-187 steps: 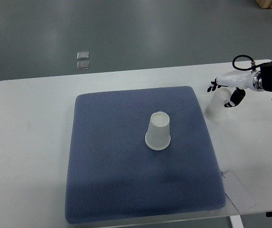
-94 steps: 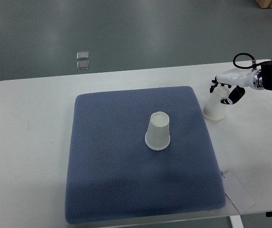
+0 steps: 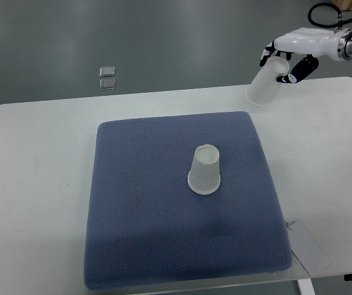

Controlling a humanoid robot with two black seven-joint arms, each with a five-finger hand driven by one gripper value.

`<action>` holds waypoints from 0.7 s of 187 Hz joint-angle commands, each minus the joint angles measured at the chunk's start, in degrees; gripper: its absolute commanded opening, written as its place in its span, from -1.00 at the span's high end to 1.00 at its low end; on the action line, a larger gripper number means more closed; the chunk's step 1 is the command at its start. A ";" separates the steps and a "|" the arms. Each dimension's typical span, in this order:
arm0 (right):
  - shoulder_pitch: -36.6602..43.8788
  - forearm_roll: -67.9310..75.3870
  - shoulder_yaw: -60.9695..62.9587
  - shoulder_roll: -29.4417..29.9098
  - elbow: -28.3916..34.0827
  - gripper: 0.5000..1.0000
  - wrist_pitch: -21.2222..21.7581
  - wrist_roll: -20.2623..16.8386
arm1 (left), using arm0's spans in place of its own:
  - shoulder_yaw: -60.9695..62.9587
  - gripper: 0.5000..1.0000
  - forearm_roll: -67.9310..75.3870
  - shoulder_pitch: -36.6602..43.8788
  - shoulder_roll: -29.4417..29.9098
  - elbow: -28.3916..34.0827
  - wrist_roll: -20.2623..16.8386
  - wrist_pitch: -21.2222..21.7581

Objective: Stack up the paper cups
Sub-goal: 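Lift the cup with the right hand over the upside-down cup, then lower the held cup onto the upside-down cup, nesting them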

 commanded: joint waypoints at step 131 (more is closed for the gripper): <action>6.67 2.28 0.29 -1.70 25.60 1.00 9.51 0.40 | 0.00 -1.00 0.00 0.00 0.00 0.00 0.00 0.00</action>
